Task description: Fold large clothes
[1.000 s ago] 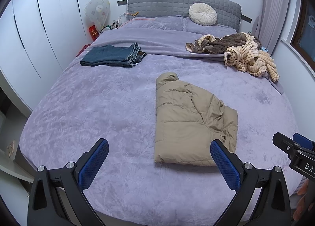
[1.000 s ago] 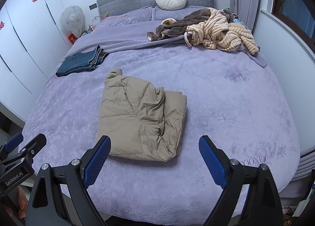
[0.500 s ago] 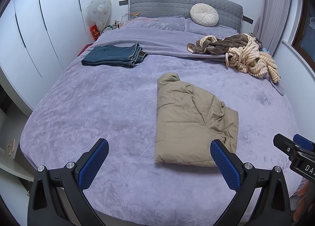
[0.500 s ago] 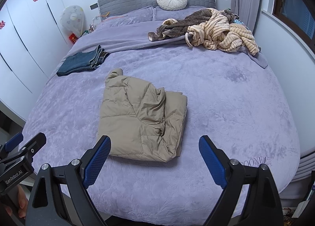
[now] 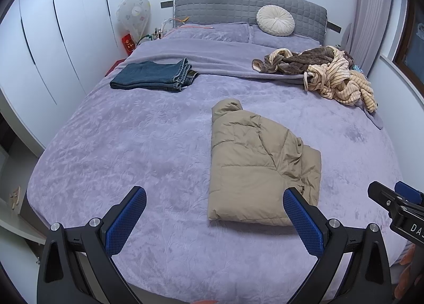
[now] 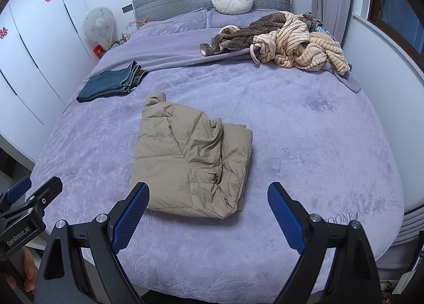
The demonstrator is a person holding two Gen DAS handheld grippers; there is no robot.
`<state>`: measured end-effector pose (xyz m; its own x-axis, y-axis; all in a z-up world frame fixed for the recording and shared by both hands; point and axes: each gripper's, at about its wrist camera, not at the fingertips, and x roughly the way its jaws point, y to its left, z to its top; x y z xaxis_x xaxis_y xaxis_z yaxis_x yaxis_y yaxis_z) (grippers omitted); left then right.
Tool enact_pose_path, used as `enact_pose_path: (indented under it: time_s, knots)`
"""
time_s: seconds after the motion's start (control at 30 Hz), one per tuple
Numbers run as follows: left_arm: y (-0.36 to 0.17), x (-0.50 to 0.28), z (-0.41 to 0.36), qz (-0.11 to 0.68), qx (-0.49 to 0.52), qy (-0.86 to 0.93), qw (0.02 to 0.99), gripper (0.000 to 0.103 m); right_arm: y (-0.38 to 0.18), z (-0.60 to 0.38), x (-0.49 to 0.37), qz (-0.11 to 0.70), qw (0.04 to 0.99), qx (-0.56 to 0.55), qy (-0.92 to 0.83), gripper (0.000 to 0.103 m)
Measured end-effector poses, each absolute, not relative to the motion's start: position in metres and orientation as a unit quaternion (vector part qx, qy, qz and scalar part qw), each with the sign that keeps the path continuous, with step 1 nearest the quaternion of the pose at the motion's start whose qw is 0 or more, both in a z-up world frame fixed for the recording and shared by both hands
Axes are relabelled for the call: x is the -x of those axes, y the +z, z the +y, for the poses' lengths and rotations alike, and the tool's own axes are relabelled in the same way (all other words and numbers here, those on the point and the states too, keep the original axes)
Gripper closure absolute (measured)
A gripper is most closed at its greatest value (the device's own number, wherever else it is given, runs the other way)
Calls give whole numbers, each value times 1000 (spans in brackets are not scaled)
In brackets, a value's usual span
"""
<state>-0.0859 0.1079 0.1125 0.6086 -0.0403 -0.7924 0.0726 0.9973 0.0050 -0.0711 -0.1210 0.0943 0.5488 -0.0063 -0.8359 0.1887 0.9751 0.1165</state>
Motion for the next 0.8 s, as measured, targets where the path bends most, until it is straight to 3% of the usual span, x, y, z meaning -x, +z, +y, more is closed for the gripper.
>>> enact_pose_path:
  time_s: [0.8]
  knots:
    - [113, 83, 106, 444, -7, -17, 896, 0, 94, -120, 71, 472, 875, -96, -56, 11]
